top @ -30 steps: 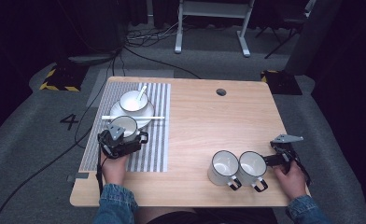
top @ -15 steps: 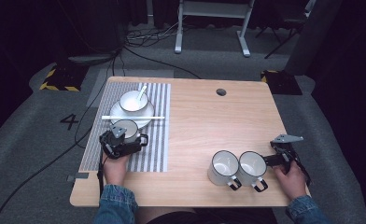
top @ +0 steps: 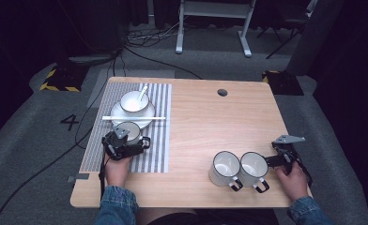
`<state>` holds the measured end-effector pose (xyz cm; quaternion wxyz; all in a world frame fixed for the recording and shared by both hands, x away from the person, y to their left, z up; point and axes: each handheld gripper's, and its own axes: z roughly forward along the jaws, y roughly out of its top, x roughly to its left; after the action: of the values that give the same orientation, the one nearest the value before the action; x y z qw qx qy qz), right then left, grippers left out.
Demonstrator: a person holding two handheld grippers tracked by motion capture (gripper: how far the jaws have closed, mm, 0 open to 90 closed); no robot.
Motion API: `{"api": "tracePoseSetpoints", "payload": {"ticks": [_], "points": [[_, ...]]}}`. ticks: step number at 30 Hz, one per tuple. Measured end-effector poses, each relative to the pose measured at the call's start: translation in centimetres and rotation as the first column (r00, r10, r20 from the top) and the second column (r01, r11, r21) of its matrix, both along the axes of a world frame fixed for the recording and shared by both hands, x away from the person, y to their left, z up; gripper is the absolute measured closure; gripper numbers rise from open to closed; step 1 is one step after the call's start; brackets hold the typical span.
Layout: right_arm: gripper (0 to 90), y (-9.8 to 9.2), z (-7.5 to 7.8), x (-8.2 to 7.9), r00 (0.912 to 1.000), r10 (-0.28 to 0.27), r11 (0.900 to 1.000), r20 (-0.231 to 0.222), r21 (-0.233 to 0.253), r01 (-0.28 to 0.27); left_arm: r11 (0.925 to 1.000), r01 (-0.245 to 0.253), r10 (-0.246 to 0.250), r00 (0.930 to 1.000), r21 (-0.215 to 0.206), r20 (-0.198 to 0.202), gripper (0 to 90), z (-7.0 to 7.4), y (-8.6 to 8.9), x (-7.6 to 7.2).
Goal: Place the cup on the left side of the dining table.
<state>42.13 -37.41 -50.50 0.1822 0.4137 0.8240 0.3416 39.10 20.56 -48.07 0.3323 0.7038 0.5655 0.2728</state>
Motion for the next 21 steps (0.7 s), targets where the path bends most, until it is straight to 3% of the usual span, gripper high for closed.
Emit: {"api": "tracePoseSetpoints", "payload": {"ticks": [2, 6, 21], "points": [[0.2, 0.0, 0.0, 0.0, 1.0, 0.0, 1.0, 0.0, 0.0, 0.0, 0.9999, 0.008, -0.008, 0.9999, 0.011, -0.01, 2.8, 0.03, 0.04, -0.16], [0.2, 0.0, 0.0, 0.0, 1.0, 0.0, 1.0, 0.0, 0.0, 0.0, 0.9998, 0.004, -0.004, 0.9996, -0.017, -0.028, 2.8, 0.0, 0.27, -0.27], [0.2, 0.0, 0.0, 0.0, 1.0, 0.0, 1.0, 0.0, 0.0, 0.0, 1.0, 0.007, -0.008, 0.9999, -0.006, -0.015, 2.4, -0.08, 0.26, -0.19]]}}
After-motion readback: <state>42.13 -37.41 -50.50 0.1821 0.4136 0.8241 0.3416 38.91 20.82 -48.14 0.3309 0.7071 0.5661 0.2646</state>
